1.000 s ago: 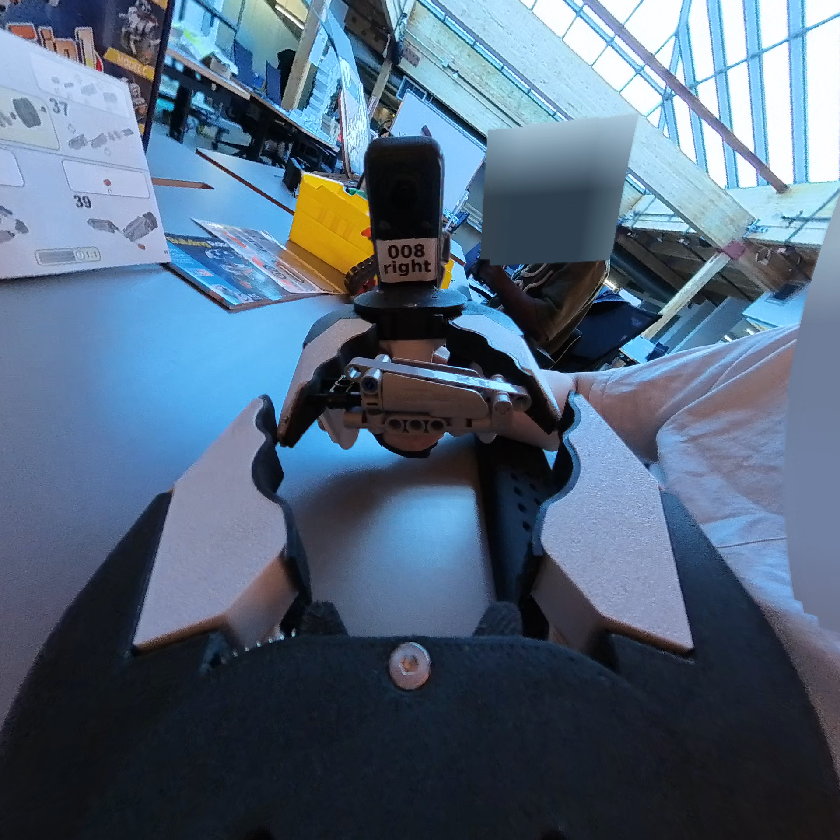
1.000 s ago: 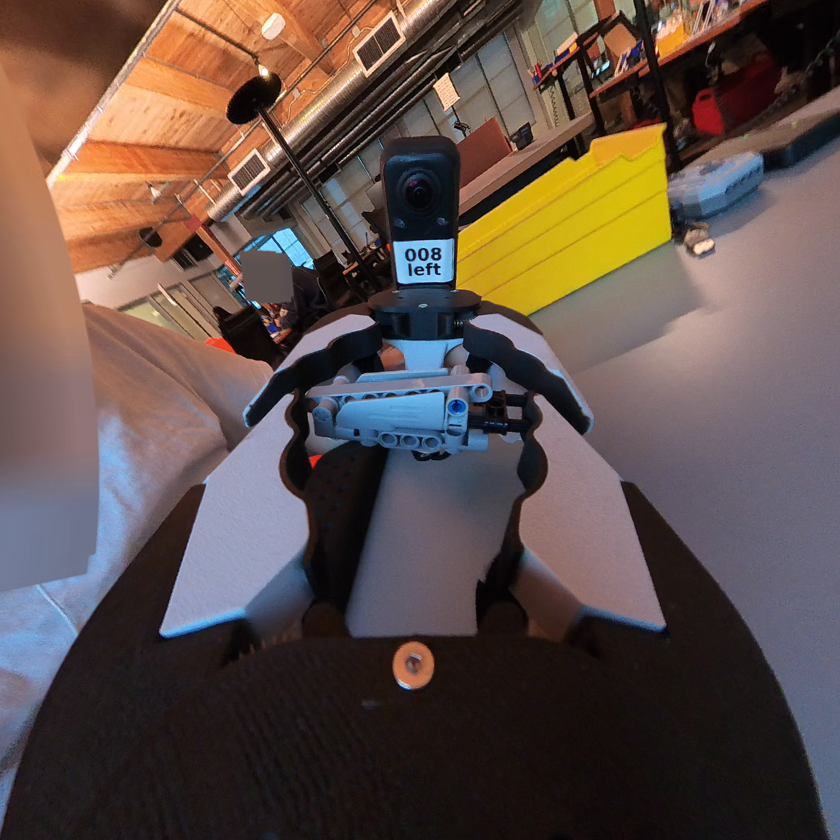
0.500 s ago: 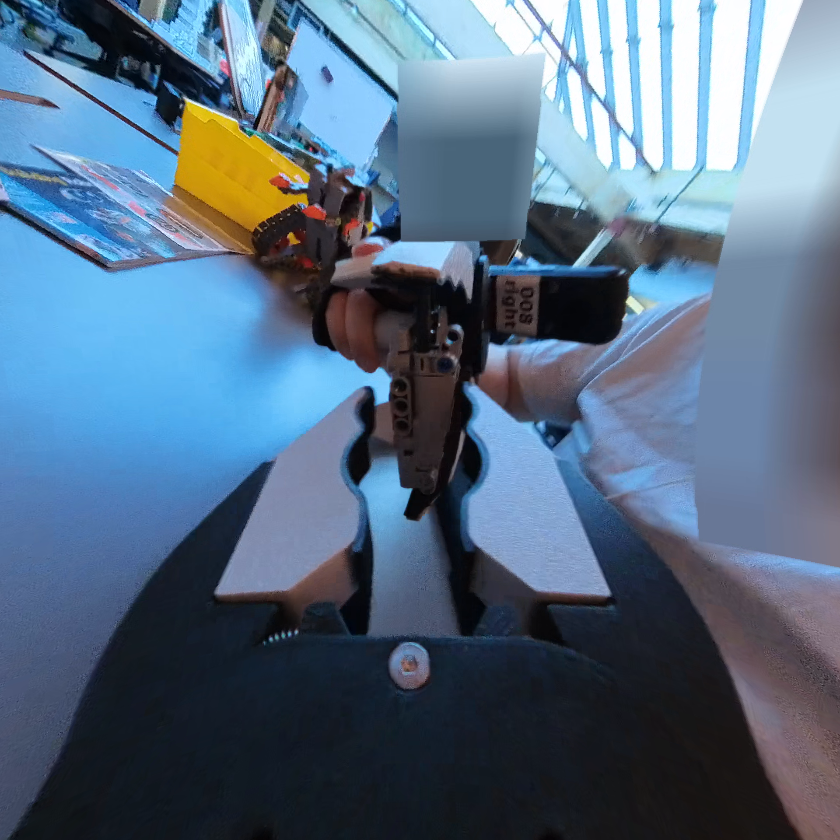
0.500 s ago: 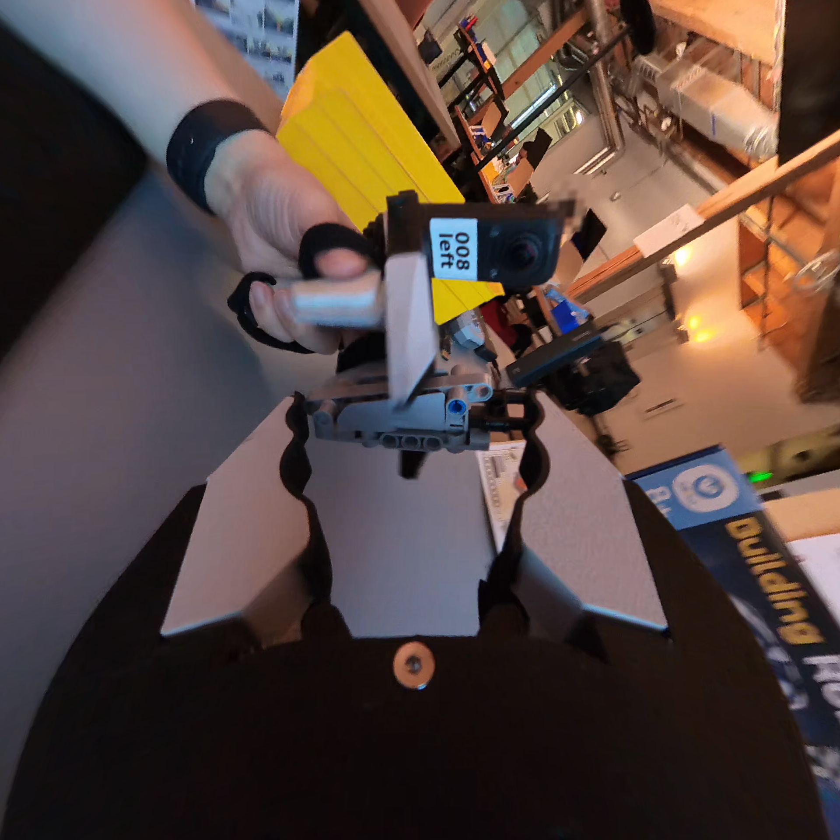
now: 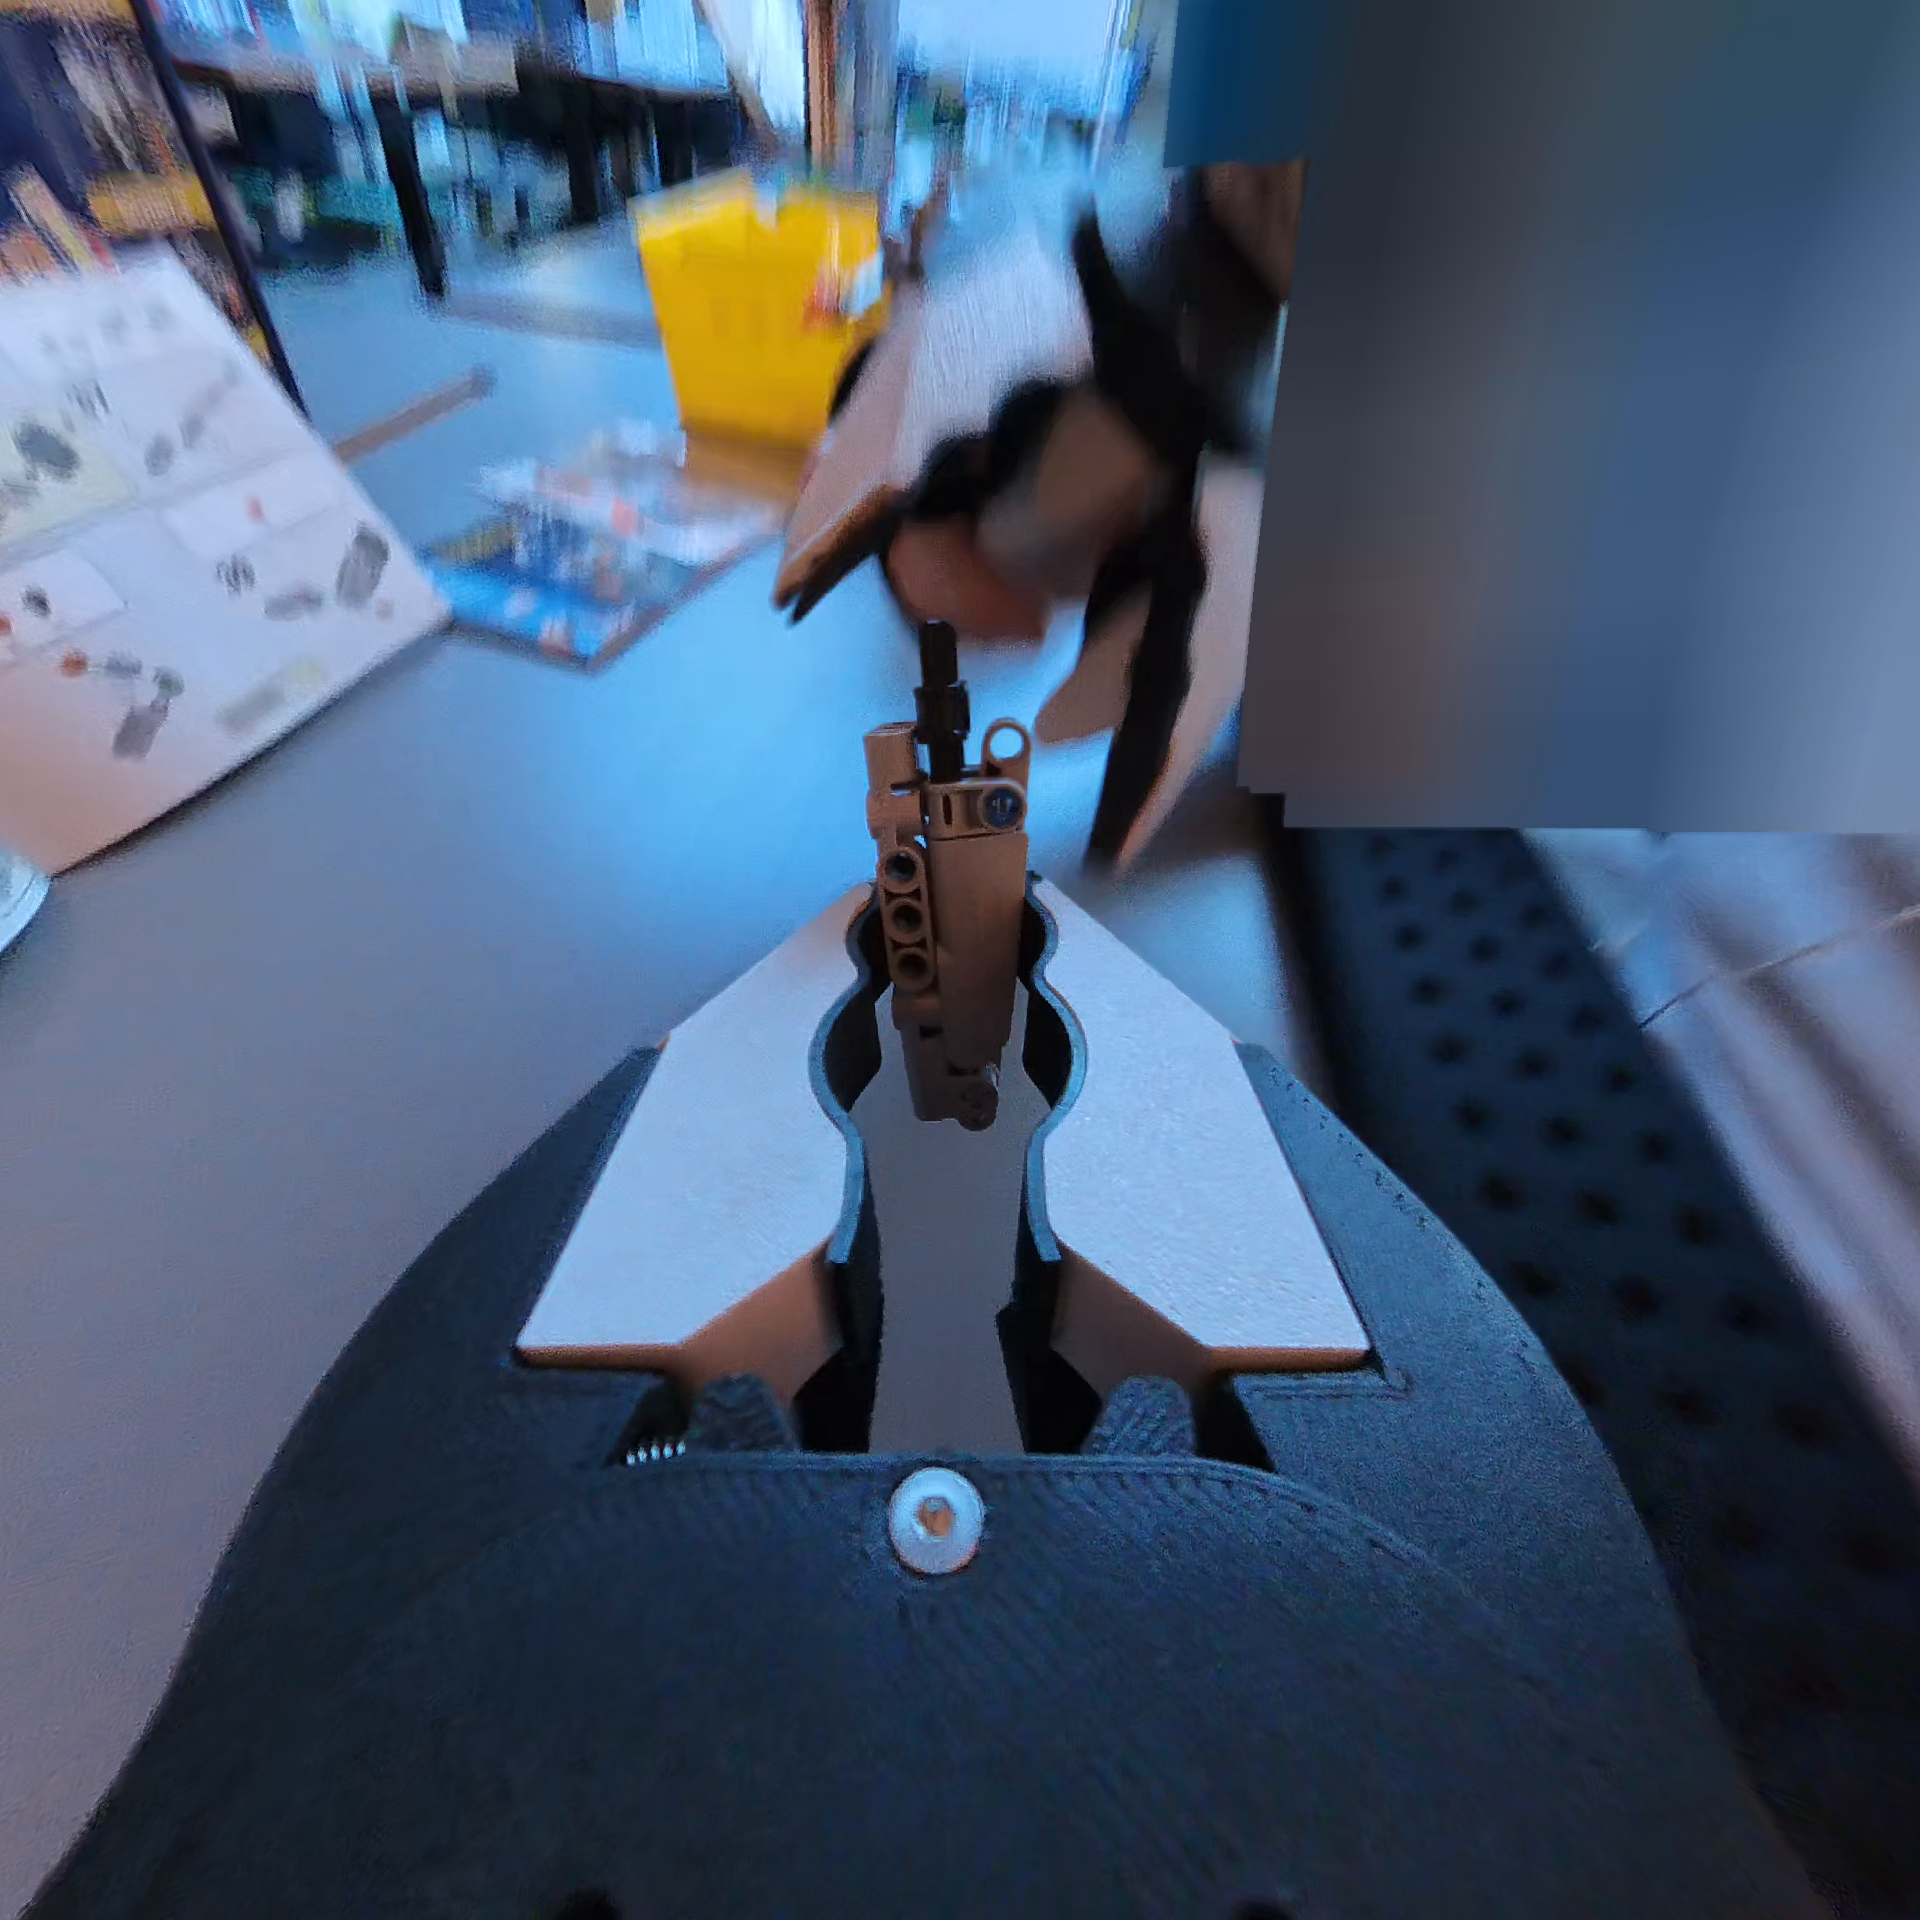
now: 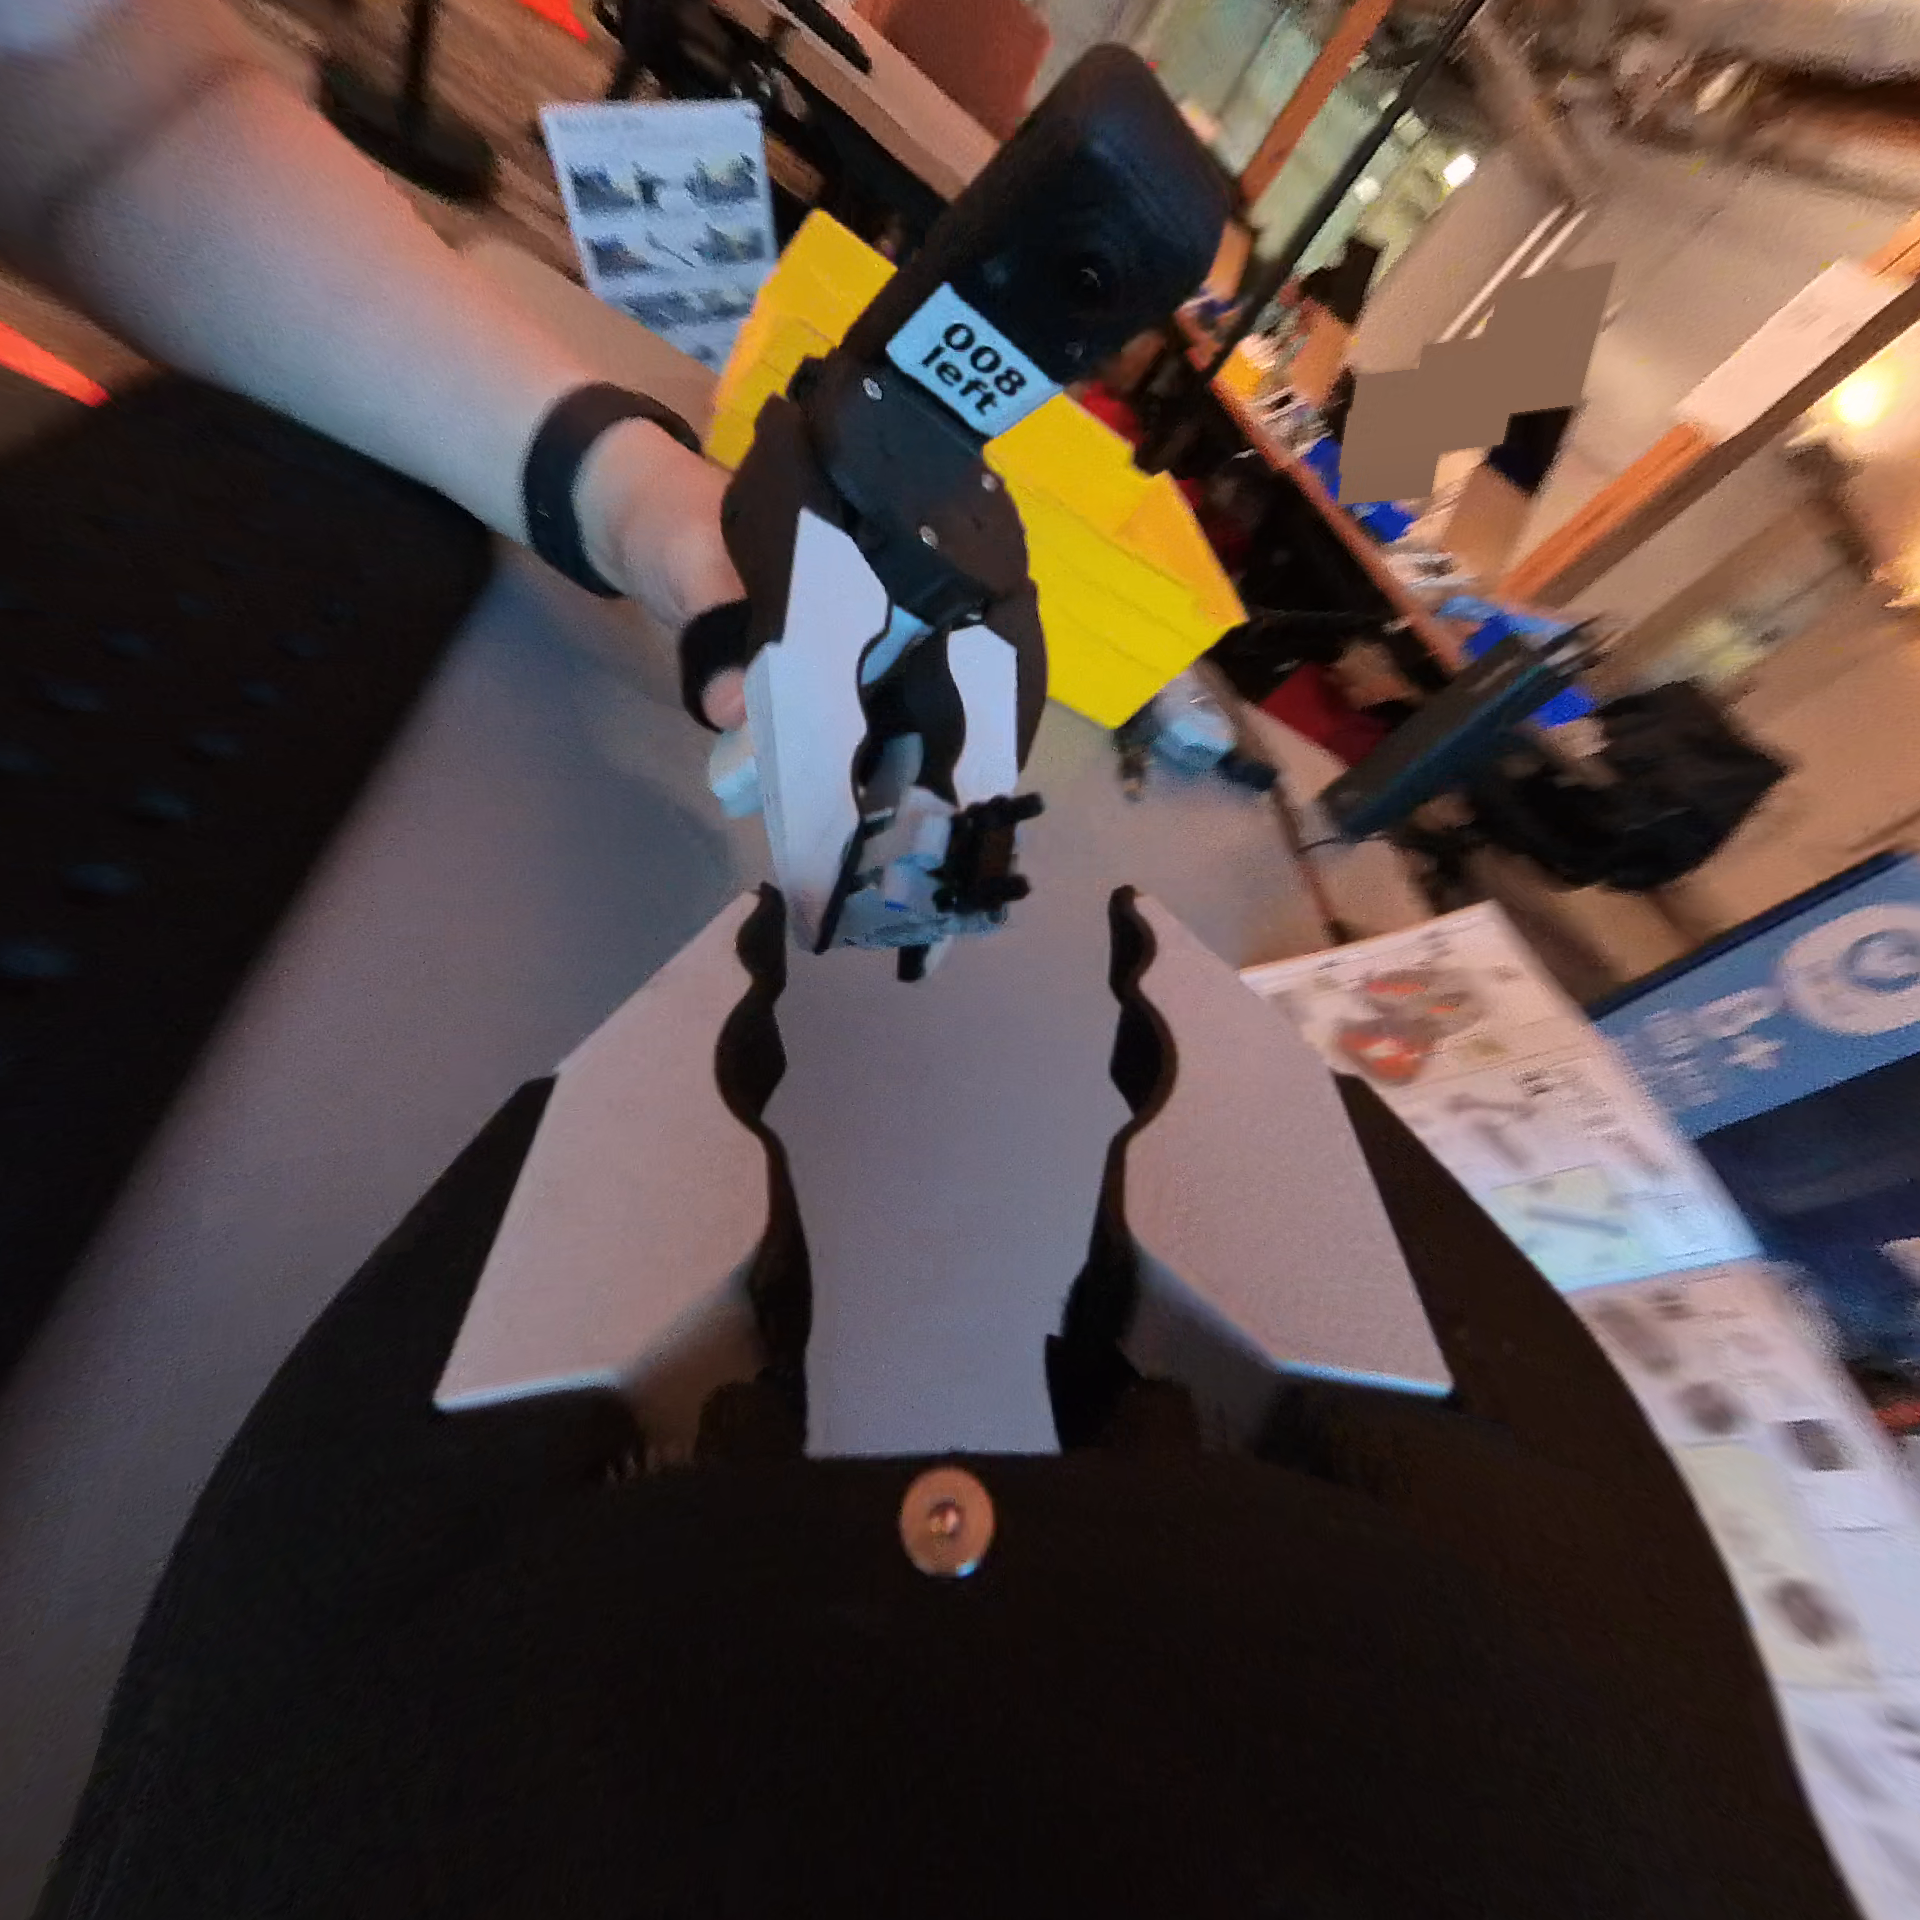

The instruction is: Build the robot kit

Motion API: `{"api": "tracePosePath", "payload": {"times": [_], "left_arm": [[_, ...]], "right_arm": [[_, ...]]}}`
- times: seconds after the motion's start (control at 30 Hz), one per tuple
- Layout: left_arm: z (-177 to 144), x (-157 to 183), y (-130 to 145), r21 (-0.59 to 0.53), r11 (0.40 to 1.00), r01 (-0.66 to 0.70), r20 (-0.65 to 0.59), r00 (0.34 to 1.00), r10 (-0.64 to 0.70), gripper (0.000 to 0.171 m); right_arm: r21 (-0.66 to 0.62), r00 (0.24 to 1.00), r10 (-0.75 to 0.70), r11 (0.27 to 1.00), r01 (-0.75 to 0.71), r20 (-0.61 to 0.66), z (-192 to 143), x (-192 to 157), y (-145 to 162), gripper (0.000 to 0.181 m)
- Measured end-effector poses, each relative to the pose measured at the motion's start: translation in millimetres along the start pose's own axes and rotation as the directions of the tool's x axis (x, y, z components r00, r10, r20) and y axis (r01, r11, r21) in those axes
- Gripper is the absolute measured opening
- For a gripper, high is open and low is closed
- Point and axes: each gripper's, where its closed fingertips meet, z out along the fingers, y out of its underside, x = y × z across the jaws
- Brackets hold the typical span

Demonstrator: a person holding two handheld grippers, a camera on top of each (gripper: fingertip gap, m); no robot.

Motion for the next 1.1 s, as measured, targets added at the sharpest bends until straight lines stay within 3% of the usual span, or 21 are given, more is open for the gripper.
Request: {"api": "tracePosePath", "payload": {"times": [0.1,0.17,0.27,0.33,0.47,0.5,0.63,0.83,1.1], "left_arm": [[2,-10,33,-0.189,0.982,-0.025,0.048,0.998,0.035,0.021],[0,-17,58,-0.336,0.941,-0.036,0.075,0.995,0.065,0.021],[-3,-21,79,-0.466,0.88,-0.098,0.096,0.982,0.16,0.021],[-4,-19,80,-0.492,0.86,-0.137,0.096,0.973,0.211,0.021],[-6,-21,82,-0.529,0.823,-0.208,0.101,0.947,0.305,0.021],[-6,-20,83,-0.538,0.813,-0.221,0.095,0.943,0.319,0.021],[-6,-22,84,-0.531,0.82,-0.212,0.097,0.947,0.308,0.021],[-16,-38,84,-0.493,0.864,-0.101,0.152,0.968,0.2,0.03],[-12,-32,66,-0.373,0.909,-0.186,0.153,0.954,0.258,0.023]], "right_arm": [[-0.019,0.968,0.226,0.974,-0.226,0.106,-7,1,14,0.051],[-0.013,0.931,0.337,0.941,-0.338,0.141,-7,3,22,0.026],[-0.025,0.87,0.459,0.886,-0.463,0.177,3,0,35,0.022],[-0.092,0.874,0.455,0.89,-0.446,0.172,12,-8,48,0.026],[-0.183,0.893,0.399,0.913,-0.365,0.209,22,-28,62,0.017],[-0.198,0.898,0.382,0.918,-0.342,0.219,23,-31,64,0.004],[-0.217,0.916,0.344,0.929,-0.3,0.208,23,-32,68,0.004],[-0.245,0.864,0.465,0.876,-0.416,0.195,23,-26,80,0.004],[-0.271,0.711,0.671,0.739,-0.617,0.211,19,-18,84,0.004]]}}
